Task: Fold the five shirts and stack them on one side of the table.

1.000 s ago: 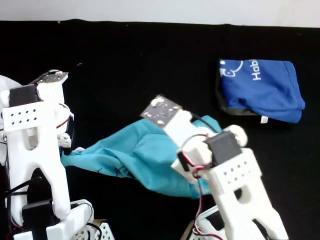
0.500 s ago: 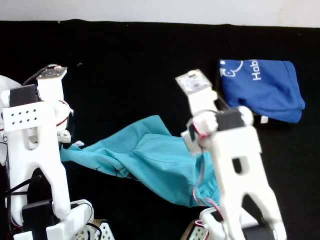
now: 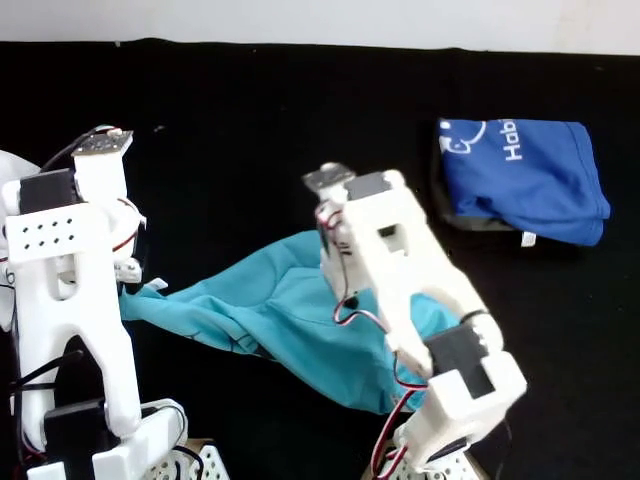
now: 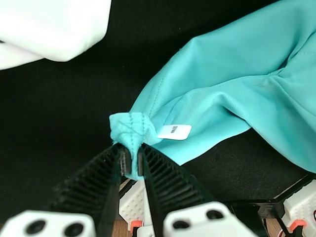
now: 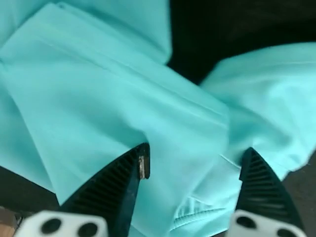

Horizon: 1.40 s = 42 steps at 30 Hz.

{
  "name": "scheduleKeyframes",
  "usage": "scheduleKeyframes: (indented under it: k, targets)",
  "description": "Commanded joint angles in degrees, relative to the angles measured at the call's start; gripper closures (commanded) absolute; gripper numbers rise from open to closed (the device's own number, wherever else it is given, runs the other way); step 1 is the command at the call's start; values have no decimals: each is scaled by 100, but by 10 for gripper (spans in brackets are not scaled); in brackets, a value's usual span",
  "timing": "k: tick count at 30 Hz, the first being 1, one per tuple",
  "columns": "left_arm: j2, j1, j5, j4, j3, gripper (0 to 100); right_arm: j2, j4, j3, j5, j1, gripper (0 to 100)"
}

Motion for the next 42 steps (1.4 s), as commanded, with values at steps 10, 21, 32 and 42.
scheduleKeyframes:
  k: [10, 21, 32, 42]
  targets:
    - [-145, -40, -35, -35, -22, 992, -4, 189, -989, 589, 268, 991]
    - [-136, -13, -18, -141, -163, 992, 40, 840, -3723, 835, 1596, 991]
    - [-145, -13, 369, -387, -1455, 992, 40, 1569, -5842, 870, 1684, 991]
    - [-136, -13, 325, -1116, 180, 992, -101, 1534, -3213, 818, 593, 990]
